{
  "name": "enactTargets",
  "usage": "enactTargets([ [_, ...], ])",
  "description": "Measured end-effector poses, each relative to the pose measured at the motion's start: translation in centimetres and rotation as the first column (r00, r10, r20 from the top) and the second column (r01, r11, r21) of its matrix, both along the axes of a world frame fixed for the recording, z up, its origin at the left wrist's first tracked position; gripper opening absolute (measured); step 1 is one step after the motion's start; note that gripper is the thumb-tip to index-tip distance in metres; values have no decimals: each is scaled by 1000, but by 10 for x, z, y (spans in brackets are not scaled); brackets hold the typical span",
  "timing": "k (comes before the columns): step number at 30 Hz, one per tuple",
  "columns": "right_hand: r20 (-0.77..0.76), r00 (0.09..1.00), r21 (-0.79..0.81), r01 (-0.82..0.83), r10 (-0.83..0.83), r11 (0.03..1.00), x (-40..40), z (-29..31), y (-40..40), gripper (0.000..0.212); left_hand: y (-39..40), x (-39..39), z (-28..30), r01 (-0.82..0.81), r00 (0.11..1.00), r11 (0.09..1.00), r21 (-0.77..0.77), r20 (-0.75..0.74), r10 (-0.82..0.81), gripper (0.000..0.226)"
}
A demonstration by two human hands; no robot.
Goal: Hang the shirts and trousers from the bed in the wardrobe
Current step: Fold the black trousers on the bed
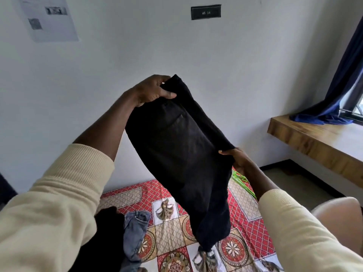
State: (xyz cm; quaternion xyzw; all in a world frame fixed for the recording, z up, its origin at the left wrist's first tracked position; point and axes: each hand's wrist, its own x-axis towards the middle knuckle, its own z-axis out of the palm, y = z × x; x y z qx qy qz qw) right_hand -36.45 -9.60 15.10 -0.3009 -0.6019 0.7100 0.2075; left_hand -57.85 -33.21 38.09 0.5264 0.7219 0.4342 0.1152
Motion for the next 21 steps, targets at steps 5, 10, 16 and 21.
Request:
enactTargets([
  [5,13,1000,53,25,-26,998,9,-7,15,38,-20,-23,-64,-162,986,985,-61,40,164,27],
  [10,329,944,215,-112,36,970,20,-23,54,25,-34,-33,-185,-230,962,958,-174,107,250,27],
  [16,750,651,253,-451,122,856,-21,-28,90,27,-30,-37,-330,-194,809,942,-275,498,312,17],
  [21,863,504,356,-577,-22,736,-127,-104,95,40,-32,-90,-431,-261,685,883,-390,570,454,17],
])
